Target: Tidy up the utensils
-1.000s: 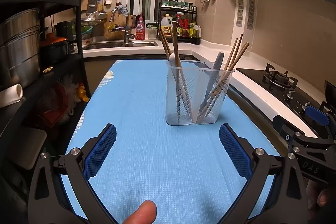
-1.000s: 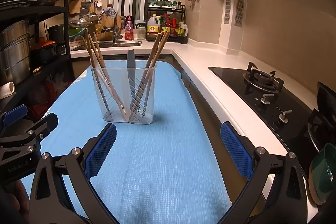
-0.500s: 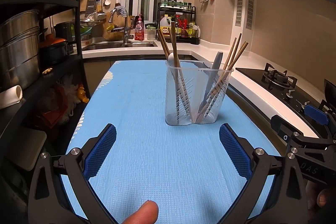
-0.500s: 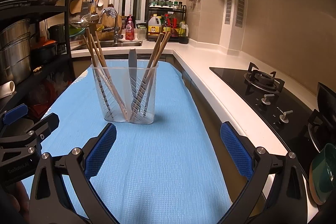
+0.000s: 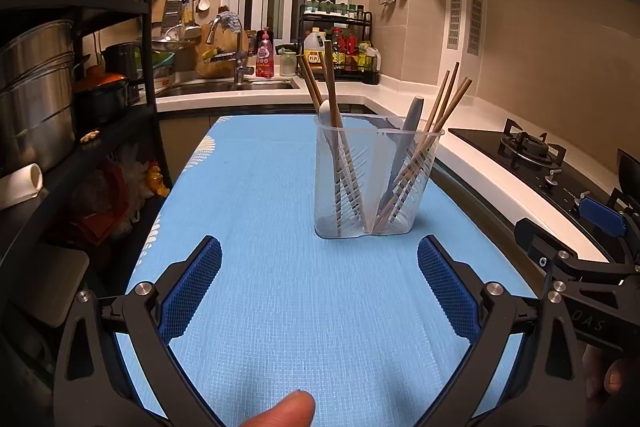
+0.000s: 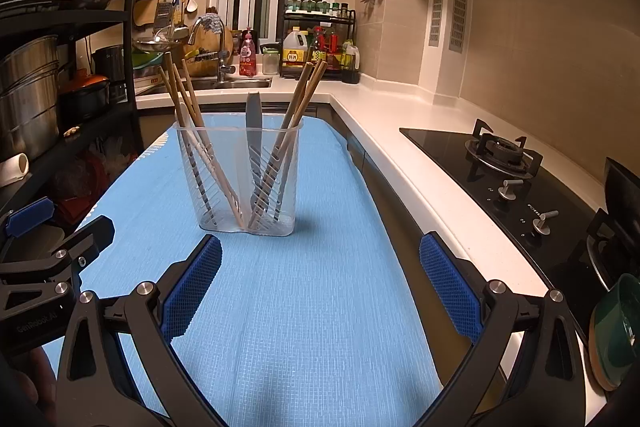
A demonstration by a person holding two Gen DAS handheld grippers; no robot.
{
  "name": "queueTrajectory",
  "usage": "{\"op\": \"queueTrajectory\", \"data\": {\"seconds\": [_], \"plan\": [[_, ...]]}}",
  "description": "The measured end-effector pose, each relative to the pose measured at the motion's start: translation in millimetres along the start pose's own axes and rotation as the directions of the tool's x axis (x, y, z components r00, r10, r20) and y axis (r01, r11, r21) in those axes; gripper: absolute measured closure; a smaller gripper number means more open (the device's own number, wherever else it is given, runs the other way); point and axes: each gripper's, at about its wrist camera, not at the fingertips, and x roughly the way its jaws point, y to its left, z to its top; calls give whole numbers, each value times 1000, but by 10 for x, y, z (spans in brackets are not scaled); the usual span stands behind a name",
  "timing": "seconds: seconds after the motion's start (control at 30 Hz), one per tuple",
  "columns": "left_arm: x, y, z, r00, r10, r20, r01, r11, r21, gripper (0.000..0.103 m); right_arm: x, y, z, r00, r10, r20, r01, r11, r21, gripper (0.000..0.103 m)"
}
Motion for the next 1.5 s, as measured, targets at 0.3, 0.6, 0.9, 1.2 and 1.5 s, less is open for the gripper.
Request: {"op": "queueTrajectory", "data": {"seconds": [0.3,0.6,0.9,1.2,1.5], "plan": [[3,2,4,1000,0,1,0,1000,1,8,0,5,-5,1000,1,-1,-1,1000,-1,5],[-4,-12,3,1000,-3,5,3,1000,6,8,-1,14,-5,1000,1,-1,-1,1000,-3,5],[-10,-25,-5,1000,-4,5,4,1000,7,8,-2,16,-5,1000,1,-1,-1,1000,-4,5],[-14,-57,3,1000,2,17,-3,1000,18,8,-2,18,-5,1000,1,-1,-1,1000,-3,5],[5,-49,-13,1000,11,6,-11,1000,18,8,-2,26,-9,1000,0,-3,0,1000,-5,5]]}}
